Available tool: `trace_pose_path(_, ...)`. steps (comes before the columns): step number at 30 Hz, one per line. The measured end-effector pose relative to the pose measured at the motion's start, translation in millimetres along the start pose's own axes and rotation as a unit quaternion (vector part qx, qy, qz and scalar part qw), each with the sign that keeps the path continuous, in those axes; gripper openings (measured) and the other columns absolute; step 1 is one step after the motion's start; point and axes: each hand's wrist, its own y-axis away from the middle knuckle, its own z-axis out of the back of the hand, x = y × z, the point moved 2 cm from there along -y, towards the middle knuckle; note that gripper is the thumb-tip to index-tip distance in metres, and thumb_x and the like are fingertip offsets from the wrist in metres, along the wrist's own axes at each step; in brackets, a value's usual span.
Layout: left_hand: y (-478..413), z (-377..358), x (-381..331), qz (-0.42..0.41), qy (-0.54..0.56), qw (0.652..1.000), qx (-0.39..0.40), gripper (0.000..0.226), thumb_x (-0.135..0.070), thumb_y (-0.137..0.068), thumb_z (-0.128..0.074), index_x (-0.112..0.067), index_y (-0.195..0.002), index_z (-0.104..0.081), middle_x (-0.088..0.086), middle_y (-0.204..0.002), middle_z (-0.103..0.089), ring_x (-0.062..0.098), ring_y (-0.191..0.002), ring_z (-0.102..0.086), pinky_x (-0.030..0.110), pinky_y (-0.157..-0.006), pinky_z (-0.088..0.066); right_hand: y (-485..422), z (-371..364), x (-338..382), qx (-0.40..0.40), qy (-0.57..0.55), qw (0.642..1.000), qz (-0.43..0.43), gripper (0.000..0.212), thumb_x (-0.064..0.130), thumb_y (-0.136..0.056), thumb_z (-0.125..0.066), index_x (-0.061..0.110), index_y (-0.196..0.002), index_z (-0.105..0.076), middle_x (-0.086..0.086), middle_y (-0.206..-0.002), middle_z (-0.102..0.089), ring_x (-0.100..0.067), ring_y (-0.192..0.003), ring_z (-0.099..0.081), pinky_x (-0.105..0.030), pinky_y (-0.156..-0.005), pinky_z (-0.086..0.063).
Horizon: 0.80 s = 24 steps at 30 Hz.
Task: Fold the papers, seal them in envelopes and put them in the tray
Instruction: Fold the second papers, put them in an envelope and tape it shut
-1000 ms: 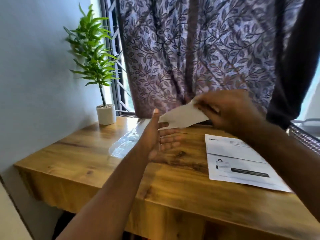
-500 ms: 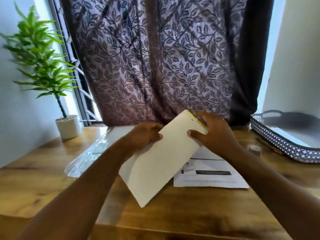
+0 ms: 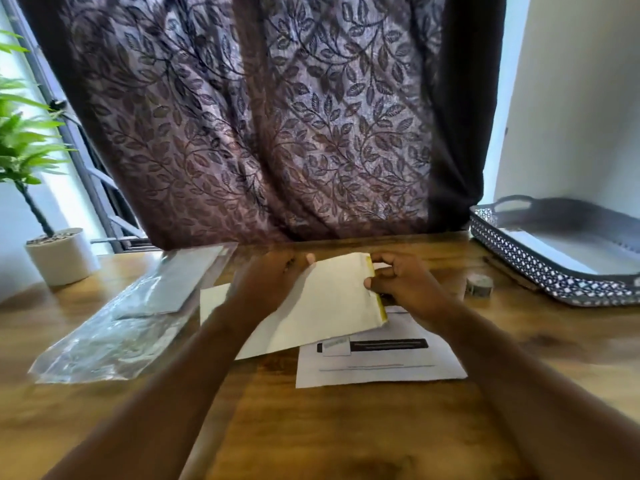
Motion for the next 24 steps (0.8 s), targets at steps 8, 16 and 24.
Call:
trace_pose_path(8,-7,-55,-17,-0.071,0.058,0.994,-0.064,0.027,-0.039,-0.098,-0.052,-0.021,-0.082,-0.065,-0.005,-0.076,-0.064,0.016,-0.071,-0.057,0.032,-0.064,-0.041,-8,1,-13,-0.002,0.063,0.998,-0.004,0.049,0.001,-0.085,-0.075,0.015,-0.129,-0.059,0.003,-0.110,-0.072,-0.014,-0.103,-0.069,-0.032,-0.084,-0.062)
trace_pose_path(16,-10,-59,-9,-0.074,0.101,0.992,-0.025,0.022,-0.039,-0.097,-0.059,-0.028,-0.077,-0.060,-0.013,-0.067,-0.059,0.004,-0.065,-0.055,0.033,-0.061,-0.045,-7,-8,-22,-0.166,0.290,0.941,0.050,0.069,0.041,-0.075,-0.084,0.024,-0.133,-0.051,0.005,-0.111,-0.055,-0.013,-0.096,-0.053,-0.033,-0.078,-0.050)
trace_pose_path(24,-7,-60,-11,-0.055,0.135,0.989,-0.022,0.026,-0.036,-0.096,-0.063,-0.033,-0.071,-0.058,-0.018,-0.066,-0.061,-0.003,-0.067,-0.057,0.017,-0.057,-0.038,-4,-1,-8,-0.233,0.387,0.889,0.071,0.037,0.056,-0.076,-0.069,0.033,-0.088,-0.042,0.012,-0.073,-0.057,-0.008,-0.064,-0.052,-0.027,-0.048,-0.035)
